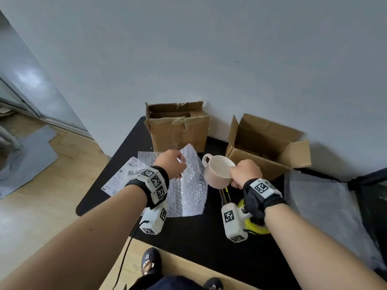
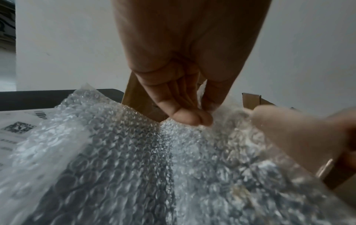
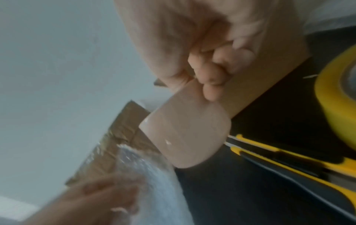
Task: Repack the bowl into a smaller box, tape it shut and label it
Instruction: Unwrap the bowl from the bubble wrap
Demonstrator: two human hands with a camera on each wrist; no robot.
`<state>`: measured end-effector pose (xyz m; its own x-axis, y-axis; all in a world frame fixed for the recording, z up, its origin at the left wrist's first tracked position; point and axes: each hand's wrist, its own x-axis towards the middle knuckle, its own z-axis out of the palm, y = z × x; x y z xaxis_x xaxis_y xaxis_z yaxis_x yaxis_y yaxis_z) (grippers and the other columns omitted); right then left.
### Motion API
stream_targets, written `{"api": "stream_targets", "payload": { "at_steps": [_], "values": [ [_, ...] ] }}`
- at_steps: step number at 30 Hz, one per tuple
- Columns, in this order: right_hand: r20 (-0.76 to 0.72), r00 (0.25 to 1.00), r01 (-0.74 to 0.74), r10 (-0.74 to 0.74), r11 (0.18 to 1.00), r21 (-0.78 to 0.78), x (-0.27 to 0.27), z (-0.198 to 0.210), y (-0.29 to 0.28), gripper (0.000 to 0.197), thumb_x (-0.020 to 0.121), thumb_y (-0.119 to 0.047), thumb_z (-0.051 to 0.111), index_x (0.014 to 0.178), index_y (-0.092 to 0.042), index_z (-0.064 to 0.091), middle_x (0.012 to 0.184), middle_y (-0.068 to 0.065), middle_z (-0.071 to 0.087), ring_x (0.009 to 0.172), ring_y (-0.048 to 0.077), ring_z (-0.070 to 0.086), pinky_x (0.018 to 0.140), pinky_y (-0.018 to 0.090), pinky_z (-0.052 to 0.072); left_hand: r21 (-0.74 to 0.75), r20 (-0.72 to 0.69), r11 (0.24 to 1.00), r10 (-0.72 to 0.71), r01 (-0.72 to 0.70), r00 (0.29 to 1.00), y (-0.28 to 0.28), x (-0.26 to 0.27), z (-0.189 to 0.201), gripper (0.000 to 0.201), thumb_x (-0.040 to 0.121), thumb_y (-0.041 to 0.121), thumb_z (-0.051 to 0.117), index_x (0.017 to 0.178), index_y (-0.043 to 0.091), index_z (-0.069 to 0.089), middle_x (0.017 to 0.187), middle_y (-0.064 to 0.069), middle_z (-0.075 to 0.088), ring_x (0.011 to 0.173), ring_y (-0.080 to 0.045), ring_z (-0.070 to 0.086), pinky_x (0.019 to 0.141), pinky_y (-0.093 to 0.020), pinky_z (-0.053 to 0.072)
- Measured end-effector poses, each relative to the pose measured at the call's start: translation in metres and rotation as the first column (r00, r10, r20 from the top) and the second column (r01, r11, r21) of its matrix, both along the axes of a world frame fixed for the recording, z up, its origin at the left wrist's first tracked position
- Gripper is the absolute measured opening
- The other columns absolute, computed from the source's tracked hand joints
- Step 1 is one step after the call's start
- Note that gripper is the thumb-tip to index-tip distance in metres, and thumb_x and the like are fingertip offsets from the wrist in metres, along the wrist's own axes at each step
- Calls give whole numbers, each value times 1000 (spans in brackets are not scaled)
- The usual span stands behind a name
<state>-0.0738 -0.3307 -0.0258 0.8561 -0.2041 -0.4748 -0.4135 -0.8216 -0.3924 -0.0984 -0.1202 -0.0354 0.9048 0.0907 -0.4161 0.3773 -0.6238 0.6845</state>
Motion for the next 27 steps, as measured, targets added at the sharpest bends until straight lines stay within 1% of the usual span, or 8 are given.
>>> {"api": "stream_targets", "payload": {
  "at_steps": [2, 7, 10, 13, 20, 22, 24, 27],
  "values": [
    [50, 996, 64, -71, 990, 124, 2, 16, -6, 19, 84, -17, 53, 87, -2, 65, 56, 7, 63, 36, 14, 54, 43, 21, 42, -2, -15, 1000, 9, -9, 1000, -5, 2, 3, 11, 89, 13, 54, 99, 12, 59, 74, -5, 70, 58, -12, 65, 65, -27, 57],
    [-14, 982, 174, -187, 881, 439, -6, 46, -6, 14, 85, -6, 49, 75, -4, 58, 52, 13, 55, 32, 13, 41, 38, 20, 32, -30, -16, 999, -16, 16, 1000, -23, 5, 13, 15, 89, 9, 54, 104, 9, 57, 74, -9, 70, 57, -15, 64, 64, -27, 57],
    [-89, 987, 156, -131, 900, 408, -12, 49, -3, 17, 83, -6, 50, 69, -1, 57, 50, 12, 55, 36, 15, 41, 40, 22, 32, -75, 3, 997, -11, 11, 1000, -30, 3, 20, 16, 89, 6, 54, 104, 6, 58, 68, -8, 68, 54, -14, 63, 56, -22, 55],
    [-78, 996, 72, -51, 953, 296, -17, 40, -5, 11, 78, -8, 54, 72, 0, 60, 42, 7, 58, 34, 16, 47, 38, 18, 38, -103, 47, 995, 10, -5, 999, -34, 1, 25, 12, 89, 5, 54, 100, 6, 59, 68, -8, 68, 56, -15, 64, 60, -24, 57],
    [46, 987, -157, 153, 981, 115, -32, 35, 1, 12, 80, -16, 55, 82, -7, 63, 69, 13, 71, 49, 21, 59, 59, 29, 56, -207, 122, 976, -41, 66, 992, -53, -7, 43, 7, 91, 9, 57, 84, 9, 58, 69, -7, 66, 55, -12, 62, 56, -21, 55],
    [62, 987, -160, 151, 972, 174, -34, 35, 9, 11, 83, -16, 53, 81, -8, 62, 66, 12, 70, 41, 18, 57, 50, 27, 54, -232, 163, 963, -98, 134, 982, -63, -9, 51, 8, 91, 7, 57, 83, 9, 59, 70, -7, 66, 55, -12, 62, 58, -22, 57],
    [43, 989, -146, 140, 963, 227, -34, 35, 14, 16, 91, -18, 50, 91, -7, 62, 64, 7, 65, 32, 11, 53, 35, 19, 43, -227, 206, 948, -176, 222, 963, -71, -11, 61, 6, 90, 12, 59, 84, 11, 60, 71, -3, 66, 59, -11, 63, 61, -22, 56],
    [68, 985, -171, 160, 961, 216, -33, 37, 18, 18, 96, -20, 49, 94, -4, 58, 59, 4, 62, 36, 9, 55, 36, 18, 43, -309, 275, 916, -171, 256, 946, -74, -11, 73, 12, 93, 24, 57, 86, 16, 63, 75, 2, 67, 66, -9, 63, 64, -22, 53]
  ]
}}
